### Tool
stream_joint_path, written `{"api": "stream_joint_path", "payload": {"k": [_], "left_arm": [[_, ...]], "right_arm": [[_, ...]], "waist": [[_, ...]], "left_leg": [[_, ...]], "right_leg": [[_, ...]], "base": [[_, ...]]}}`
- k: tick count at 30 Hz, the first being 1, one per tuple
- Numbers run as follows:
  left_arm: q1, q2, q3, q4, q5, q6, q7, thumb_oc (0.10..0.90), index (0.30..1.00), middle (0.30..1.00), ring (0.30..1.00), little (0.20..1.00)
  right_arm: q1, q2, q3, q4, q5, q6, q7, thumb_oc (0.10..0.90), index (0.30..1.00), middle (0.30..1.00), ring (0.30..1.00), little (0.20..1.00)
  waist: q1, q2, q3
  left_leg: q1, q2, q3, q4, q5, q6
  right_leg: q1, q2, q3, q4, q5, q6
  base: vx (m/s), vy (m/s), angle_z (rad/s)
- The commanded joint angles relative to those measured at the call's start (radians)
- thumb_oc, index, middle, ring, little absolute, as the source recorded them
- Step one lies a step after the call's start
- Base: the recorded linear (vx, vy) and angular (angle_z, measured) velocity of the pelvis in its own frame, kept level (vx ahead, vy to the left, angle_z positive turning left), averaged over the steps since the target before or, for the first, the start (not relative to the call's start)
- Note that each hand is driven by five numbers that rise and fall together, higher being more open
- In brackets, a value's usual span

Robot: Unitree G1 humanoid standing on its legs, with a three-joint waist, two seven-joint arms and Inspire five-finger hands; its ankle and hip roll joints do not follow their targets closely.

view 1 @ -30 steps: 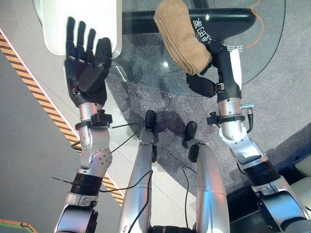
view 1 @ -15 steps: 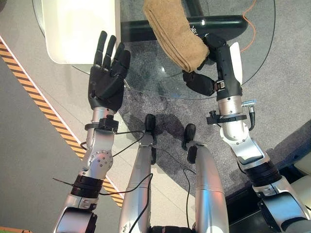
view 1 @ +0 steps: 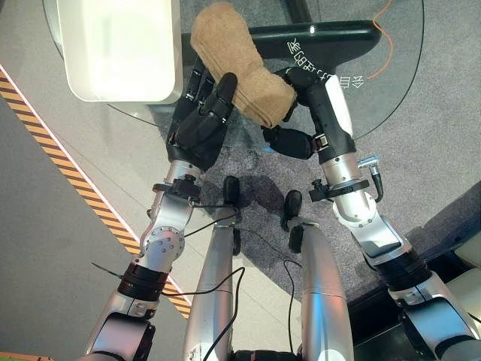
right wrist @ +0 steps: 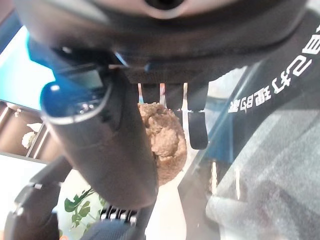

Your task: Wipe the table with a cloth and put it in the basket.

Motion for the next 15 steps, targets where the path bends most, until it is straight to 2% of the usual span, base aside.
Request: {"api": "stream_joint_path", "payload": {"k": [1,6,15], "left_arm": [[-0.066,-0.022,0.016,-0.148,-0.031,-0.034,-0.101,0.8,0.9,0.9,0.9,0.9],[-0.085,-0.023,0.002,-0.156,-0.026,-0.039,-0.104,0.8,0.9,0.9,0.9,0.9],[-0.118,-0.025,0.009,-0.17,-0.017,-0.091,-0.128,0.8,0.9,0.9,0.9,0.9]], "right_arm": [[-0.126,0.02,-0.007,-0.278,0.03,-0.14,0.008,0.1,0.3,0.3,0.3,0.2],[-0.13,0.024,0.014,-0.278,0.041,-0.134,0.025,0.1,0.3,0.3,0.3,0.2],[-0.138,0.026,0.036,-0.272,0.043,-0.108,0.037,0.1,0.3,0.3,0.3,0.2]], "waist": [[-0.009,0.008,-0.028],[-0.01,0.005,-0.028],[-0.011,0.001,-0.028]], "left_leg": [[0.054,-0.027,0.096,0.055,-0.097,0.073],[0.052,-0.027,0.094,0.056,-0.096,0.071],[0.059,-0.027,0.094,0.053,-0.096,0.07]], "right_leg": [[0.058,0.034,-0.021,-0.142,0.094,0.035],[0.058,0.035,-0.02,-0.14,0.091,0.034],[0.064,0.038,-0.021,-0.142,0.087,0.03]], "base": [[0.0,0.0,0.0],[0.0,0.0,0.0],[0.0,0.0,0.0]]}}
